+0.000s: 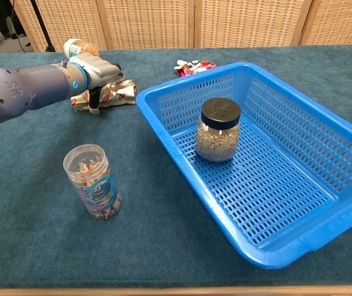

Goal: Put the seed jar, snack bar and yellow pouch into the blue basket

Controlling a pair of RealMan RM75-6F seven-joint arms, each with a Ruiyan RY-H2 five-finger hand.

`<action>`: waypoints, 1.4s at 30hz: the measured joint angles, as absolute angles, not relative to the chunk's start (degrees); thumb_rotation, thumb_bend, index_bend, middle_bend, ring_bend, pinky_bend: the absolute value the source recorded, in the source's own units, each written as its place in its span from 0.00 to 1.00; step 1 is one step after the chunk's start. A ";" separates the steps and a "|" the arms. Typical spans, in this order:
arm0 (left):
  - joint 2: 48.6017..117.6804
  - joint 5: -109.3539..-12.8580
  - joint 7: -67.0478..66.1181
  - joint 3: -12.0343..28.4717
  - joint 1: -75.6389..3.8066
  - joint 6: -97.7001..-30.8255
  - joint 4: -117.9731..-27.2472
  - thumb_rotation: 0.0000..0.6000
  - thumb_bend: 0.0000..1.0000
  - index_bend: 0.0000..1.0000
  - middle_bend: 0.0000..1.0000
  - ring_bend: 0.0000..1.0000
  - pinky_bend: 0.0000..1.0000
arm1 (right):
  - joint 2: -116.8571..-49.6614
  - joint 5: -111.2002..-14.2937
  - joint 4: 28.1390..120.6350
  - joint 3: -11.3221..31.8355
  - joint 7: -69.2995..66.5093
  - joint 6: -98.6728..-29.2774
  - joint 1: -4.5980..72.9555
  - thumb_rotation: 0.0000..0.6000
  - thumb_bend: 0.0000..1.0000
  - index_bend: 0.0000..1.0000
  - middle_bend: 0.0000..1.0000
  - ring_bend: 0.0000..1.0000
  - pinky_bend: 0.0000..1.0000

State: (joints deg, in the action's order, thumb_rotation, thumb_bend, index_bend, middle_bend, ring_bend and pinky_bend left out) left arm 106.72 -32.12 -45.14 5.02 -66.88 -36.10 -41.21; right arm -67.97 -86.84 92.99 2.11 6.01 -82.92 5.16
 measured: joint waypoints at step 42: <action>84.22 -48.04 -38.92 18.44 -63.79 -58.21 -99.35 1.00 0.32 0.66 0.24 0.29 0.28 | -66.04 -90.90 96.09 1.29 3.49 -85.92 4.41 1.00 0.31 0.07 0.00 0.00 0.17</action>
